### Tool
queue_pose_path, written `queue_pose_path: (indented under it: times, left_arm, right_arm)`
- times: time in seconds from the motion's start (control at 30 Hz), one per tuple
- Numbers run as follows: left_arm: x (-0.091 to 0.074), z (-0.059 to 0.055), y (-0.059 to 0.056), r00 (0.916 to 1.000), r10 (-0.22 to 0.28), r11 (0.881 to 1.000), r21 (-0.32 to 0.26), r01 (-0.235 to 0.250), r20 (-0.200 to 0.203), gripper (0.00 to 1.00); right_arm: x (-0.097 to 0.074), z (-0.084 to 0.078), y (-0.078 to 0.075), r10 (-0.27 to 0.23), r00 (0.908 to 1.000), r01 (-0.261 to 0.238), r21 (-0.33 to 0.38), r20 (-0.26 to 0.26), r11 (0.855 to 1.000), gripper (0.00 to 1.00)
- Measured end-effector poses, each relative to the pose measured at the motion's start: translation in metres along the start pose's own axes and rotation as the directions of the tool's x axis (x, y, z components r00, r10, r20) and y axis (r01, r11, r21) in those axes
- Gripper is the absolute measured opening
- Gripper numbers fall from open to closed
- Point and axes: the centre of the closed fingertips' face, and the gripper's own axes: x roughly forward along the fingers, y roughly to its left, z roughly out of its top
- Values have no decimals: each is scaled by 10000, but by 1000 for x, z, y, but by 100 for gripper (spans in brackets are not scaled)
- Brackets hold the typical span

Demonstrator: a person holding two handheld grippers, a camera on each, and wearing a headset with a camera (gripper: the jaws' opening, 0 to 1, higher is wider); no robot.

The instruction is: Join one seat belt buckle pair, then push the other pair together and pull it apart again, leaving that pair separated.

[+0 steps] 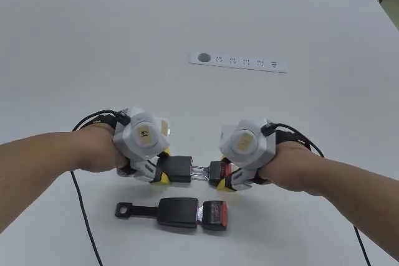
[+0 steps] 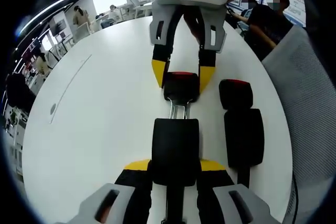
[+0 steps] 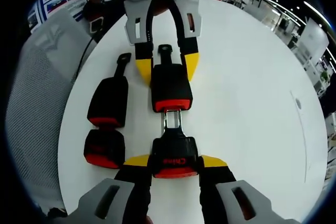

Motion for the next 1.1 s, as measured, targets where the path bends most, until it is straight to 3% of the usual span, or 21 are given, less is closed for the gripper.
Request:
queue_pose_path:
  times: [0.33,0.8,1.1]
  left_arm:
    - [0,1,-1,10000,-48,10000,82,48,-9,33]
    - [1,-1,-2,9998,-69,9998,166,66,197,32]
    - [1,-3,-1,9997,-104,9997,213,99,237,31]
  right_arm:
    - [5,13,1,5,9993,4,-222,375,9998,32]
    - [9,17,0,69,9991,-56,-319,420,9995,29]
    - [11,28,3,122,9984,-97,-448,560,9989,29]
